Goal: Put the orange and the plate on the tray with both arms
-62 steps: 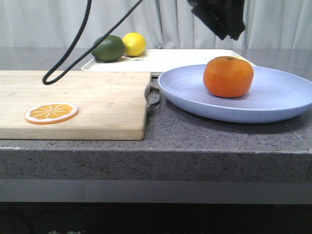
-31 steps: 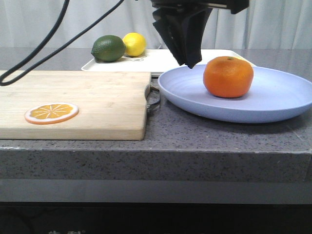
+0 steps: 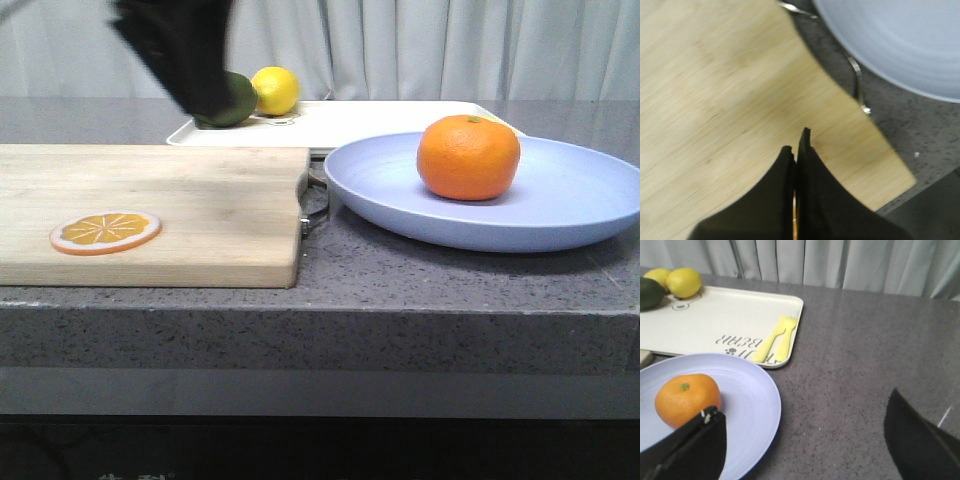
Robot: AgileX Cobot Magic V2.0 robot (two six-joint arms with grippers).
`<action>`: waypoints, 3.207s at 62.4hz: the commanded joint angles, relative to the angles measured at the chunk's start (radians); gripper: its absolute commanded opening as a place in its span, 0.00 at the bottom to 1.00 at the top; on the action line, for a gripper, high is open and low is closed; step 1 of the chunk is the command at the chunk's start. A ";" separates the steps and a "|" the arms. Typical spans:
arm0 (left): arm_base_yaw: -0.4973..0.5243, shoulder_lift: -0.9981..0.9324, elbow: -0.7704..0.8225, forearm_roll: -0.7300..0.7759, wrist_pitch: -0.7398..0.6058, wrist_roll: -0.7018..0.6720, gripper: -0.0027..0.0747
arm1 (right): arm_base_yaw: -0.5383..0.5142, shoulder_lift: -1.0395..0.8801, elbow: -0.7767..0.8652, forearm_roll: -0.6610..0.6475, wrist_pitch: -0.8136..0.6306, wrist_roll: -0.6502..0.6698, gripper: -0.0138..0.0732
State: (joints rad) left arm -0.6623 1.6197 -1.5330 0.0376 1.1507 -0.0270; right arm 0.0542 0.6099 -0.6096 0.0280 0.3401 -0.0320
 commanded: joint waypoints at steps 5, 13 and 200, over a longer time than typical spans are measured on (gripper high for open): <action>0.118 -0.255 0.197 -0.003 -0.189 -0.041 0.01 | -0.004 0.104 -0.093 0.050 0.000 -0.005 0.90; 0.227 -0.420 0.383 -0.003 -0.312 -0.042 0.01 | -0.004 0.200 -0.150 0.116 0.051 -0.005 0.90; 0.340 -1.341 1.061 -0.038 -0.698 -0.042 0.01 | -0.015 1.799 -1.956 0.547 0.626 0.007 0.13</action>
State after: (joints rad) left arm -0.3239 0.2714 -0.4451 0.0076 0.5344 -0.0609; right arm 0.0472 2.4913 -2.5230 0.5568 1.0190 -0.0333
